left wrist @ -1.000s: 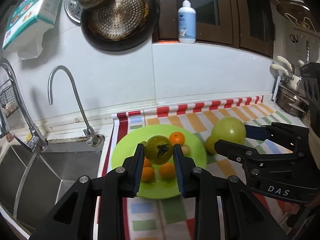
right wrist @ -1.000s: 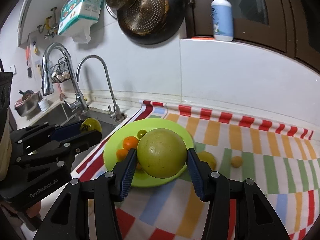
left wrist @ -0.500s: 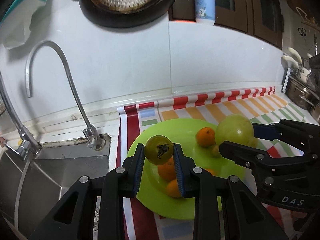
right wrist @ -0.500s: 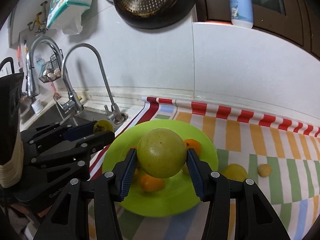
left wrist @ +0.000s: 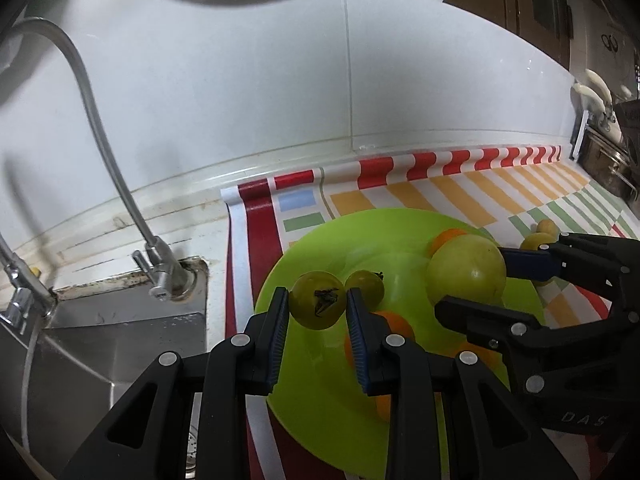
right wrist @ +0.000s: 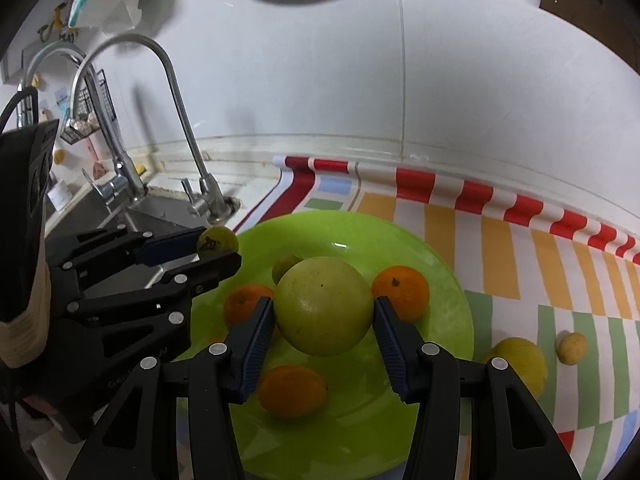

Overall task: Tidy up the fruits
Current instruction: 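Carry both fruits over the green plate and lower them, then open both tools on the plate and withdraw them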

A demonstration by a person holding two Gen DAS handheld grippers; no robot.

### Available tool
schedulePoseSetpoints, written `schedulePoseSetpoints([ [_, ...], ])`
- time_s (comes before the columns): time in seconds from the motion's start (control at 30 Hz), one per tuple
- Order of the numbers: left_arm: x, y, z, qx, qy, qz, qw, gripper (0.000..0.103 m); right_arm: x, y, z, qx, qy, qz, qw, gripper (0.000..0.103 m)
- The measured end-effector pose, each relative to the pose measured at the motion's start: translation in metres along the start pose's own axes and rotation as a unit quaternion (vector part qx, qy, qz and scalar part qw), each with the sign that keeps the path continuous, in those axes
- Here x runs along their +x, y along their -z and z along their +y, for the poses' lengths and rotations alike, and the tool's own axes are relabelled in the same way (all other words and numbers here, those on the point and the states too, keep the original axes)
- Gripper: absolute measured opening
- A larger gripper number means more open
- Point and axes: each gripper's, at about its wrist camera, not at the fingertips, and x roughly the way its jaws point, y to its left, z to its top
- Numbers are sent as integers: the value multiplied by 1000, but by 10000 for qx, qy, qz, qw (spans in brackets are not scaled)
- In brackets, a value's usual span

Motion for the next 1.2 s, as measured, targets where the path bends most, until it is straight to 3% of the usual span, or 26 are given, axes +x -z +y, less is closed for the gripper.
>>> schedulePoseSetpoints([
  [0.1,7,0,0,52,68,18,10000,30,7,1,-2,27,-2,78,10000,51],
  [0.27,3,0,-1,45,-27,-39,10000,43,12,0,-7,152,-20,197,9997,52],
  [0.37,-6,1,-1,-12,-80,-100,9999,49,4,0,-8,139,72,19,9999,55],
  [0.4,-11,1,-2,-45,-114,-137,9998,50,0,-1,-8,128,90,-43,9999,61],
  [0.5,-24,1,-1,-191,-159,-206,9995,53,-13,-2,-7,38,167,-213,9996,62],
  [1.2,-113,2,-33,-476,-489,-698,9952,62,-100,11,-14,-50,403,-764,9962,69],
])
